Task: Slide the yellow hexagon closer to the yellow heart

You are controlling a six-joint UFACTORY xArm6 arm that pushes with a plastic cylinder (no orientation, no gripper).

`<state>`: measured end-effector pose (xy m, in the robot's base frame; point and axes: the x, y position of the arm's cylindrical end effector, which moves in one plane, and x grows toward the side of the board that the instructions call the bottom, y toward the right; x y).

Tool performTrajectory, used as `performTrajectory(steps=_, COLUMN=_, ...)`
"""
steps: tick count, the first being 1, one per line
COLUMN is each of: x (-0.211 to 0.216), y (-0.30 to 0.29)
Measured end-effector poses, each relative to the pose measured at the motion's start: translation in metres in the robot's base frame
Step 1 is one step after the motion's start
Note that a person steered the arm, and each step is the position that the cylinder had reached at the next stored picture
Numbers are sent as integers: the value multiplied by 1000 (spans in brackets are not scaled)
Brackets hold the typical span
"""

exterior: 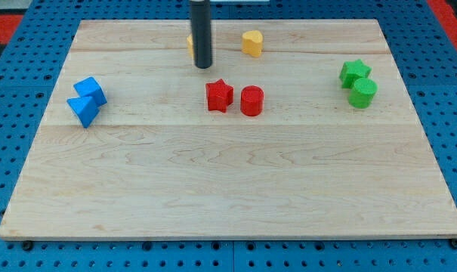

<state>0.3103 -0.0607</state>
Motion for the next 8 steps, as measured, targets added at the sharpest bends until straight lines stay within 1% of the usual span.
performTrajectory(steps=1, x=-5, y=-33)
performTrajectory(steps=2, x=-24, y=-43)
performTrajectory(steps=3, x=-43, y=-41)
performTrajectory(steps=5, x=-43, y=5)
performTrajectory(steps=8, x=-43, y=14)
